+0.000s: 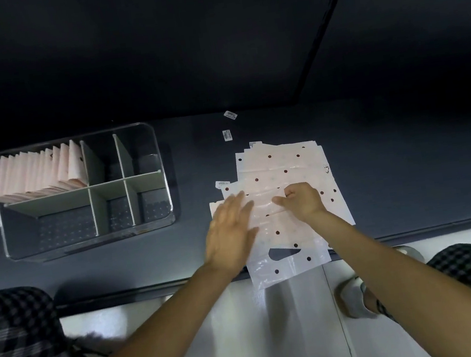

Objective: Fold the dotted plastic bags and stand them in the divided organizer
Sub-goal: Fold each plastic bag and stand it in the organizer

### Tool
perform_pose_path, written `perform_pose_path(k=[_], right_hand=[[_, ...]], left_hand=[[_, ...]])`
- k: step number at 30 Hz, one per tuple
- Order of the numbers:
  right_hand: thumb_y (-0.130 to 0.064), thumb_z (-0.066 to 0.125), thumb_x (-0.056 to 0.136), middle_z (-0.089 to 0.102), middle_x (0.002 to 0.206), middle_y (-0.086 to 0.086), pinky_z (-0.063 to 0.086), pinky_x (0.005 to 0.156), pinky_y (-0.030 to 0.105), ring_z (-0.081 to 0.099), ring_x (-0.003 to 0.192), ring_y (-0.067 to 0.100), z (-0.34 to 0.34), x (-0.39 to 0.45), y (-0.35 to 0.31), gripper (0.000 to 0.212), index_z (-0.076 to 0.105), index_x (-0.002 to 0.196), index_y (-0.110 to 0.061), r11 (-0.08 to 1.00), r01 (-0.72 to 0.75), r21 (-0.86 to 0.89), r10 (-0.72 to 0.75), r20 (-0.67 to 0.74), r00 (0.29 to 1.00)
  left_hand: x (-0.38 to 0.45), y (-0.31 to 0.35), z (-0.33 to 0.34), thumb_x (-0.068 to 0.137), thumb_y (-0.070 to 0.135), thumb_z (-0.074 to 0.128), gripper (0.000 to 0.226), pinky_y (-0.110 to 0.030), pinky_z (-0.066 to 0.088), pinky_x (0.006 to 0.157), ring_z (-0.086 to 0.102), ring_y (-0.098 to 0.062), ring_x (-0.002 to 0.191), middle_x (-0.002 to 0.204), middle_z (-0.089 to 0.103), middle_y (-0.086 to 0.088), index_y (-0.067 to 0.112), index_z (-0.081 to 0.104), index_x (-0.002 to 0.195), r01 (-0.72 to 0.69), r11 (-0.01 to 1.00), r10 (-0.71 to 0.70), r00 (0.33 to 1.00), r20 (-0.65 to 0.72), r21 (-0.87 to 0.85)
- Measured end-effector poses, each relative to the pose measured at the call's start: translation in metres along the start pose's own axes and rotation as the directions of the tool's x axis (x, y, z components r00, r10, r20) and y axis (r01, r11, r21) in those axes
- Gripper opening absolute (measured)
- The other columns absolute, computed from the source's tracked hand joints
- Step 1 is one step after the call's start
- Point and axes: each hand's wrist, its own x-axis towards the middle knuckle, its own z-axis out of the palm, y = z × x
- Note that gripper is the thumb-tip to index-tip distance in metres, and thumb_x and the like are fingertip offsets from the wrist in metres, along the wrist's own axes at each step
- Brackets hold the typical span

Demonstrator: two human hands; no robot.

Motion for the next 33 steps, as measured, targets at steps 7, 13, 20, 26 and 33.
perform_pose_path(k=[7,13,20,26,33], right_hand=[[-0.033,0.068,0.083,0.062,0.084,0.008,0.042,0.071,0.031,0.058,0.084,0.026,0.001,0.002,-0.006,0.028,0.058,0.082,-0.007,0.996,-0.075,-0.044,0.075,0.005,0.997],[-0.029,0.067,0.085,0.051,0.105,0.000,0.037,0.066,0.023,0.049,0.086,0.016,-0.006,-0.017,-0.024,0.036,0.051,0.113,-0.014,0.963,-0.094,0.253,0.114,-0.068,0.991],[-0.044,0.053,0.092,0.060,0.109,-0.006,0.039,0.061,0.021,0.056,0.088,0.007,-0.037,-0.057,-0.067,0.037,0.053,0.120,-0.021,0.804,0.117,0.583,-0.022,-0.168,0.986],[-0.032,0.045,0.098,0.061,0.115,0.001,0.049,0.081,0.026,0.059,0.093,0.012,-0.048,-0.085,-0.067,0.036,0.053,0.128,-0.014,0.891,0.151,0.427,-0.214,0.103,0.971],[-0.018,0.063,0.088,0.070,0.079,-0.003,0.050,0.064,0.017,0.062,0.068,0.007,-0.039,-0.106,-0.074,0.009,0.071,0.087,-0.014,0.812,0.125,0.571,-0.254,0.152,0.955]], left_hand=[[0.002,-0.013,0.012,0.096,0.058,0.018,0.076,-0.034,-0.012,0.117,-0.021,-0.018,0.143,0.156,-0.021,-0.004,0.013,-0.015,0.148,-0.056,0.979,-0.010,0.947,0.321,0.194],[0.016,-0.007,-0.001,0.097,0.050,0.036,0.062,-0.031,0.018,0.114,0.027,-0.018,0.139,0.152,0.031,0.000,0.021,0.020,0.149,0.023,0.989,-0.048,0.985,0.168,0.146],[0.032,0.010,-0.045,0.097,0.024,0.047,0.033,-0.030,0.031,0.056,0.045,-0.025,0.062,0.062,0.050,-0.004,0.007,0.054,0.070,0.374,0.763,-0.352,0.924,0.146,-0.528],[0.028,0.028,-0.091,0.097,0.022,0.052,0.018,-0.028,0.053,0.076,0.066,-0.017,0.086,0.094,0.072,-0.004,0.013,0.067,0.092,0.521,0.112,-0.278,0.834,0.477,-0.846],[0.002,0.021,-0.114,0.096,0.017,0.052,0.024,-0.034,0.052,0.088,0.062,-0.025,0.103,0.110,0.067,-0.013,0.003,0.062,0.112,0.517,0.044,-0.289,0.826,0.484,-0.855]])
